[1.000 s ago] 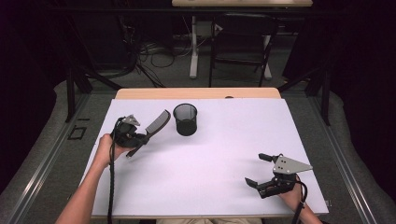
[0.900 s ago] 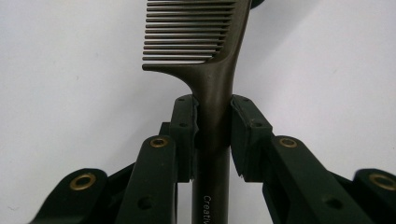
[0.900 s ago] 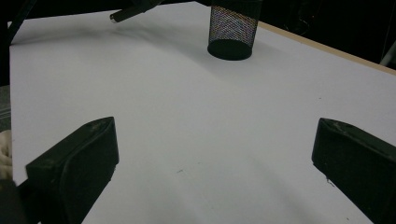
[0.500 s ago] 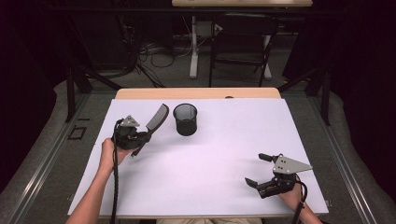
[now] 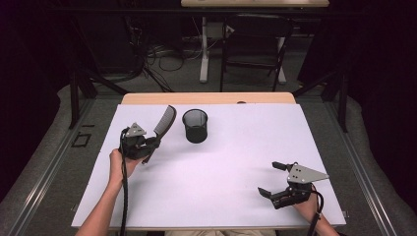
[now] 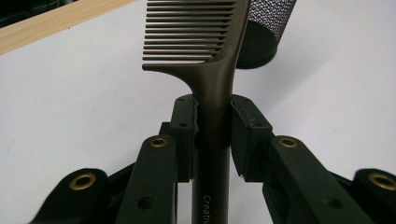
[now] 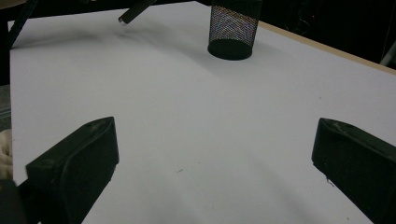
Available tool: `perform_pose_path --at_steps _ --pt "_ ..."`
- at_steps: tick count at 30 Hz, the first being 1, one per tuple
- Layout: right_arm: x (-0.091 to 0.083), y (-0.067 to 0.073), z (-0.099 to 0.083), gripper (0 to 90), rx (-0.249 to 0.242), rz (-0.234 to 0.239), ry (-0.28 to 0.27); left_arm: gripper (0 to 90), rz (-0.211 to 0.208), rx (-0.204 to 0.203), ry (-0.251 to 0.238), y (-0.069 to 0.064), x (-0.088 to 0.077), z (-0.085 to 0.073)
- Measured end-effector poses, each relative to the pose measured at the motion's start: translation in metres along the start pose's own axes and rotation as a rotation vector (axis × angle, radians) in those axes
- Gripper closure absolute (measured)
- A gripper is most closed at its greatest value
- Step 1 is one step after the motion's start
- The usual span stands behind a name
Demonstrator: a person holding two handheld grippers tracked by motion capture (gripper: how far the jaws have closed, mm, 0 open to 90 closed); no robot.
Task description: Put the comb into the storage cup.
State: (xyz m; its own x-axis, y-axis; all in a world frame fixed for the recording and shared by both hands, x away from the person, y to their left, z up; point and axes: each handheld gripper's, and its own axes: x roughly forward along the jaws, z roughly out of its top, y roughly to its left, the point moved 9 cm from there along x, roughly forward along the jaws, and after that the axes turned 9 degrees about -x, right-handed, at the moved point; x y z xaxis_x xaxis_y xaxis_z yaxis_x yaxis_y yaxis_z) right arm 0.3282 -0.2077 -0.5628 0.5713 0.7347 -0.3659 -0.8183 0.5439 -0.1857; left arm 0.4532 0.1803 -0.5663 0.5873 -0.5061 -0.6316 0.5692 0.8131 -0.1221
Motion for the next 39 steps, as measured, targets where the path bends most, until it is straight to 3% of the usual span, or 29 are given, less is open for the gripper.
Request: perform_pose_path --at_steps 16,39 --pt "0.000 0.001 0.000 0.2 0.001 0.003 0.002 72.4 0.021 -0.021 -0.116 -0.006 -0.005 0.011" --pt "-0.001 0.000 -0.002 0.1 0.002 0.000 0.004 72.5 0.030 -0.020 -0.177 -0.015 0.001 0.021"
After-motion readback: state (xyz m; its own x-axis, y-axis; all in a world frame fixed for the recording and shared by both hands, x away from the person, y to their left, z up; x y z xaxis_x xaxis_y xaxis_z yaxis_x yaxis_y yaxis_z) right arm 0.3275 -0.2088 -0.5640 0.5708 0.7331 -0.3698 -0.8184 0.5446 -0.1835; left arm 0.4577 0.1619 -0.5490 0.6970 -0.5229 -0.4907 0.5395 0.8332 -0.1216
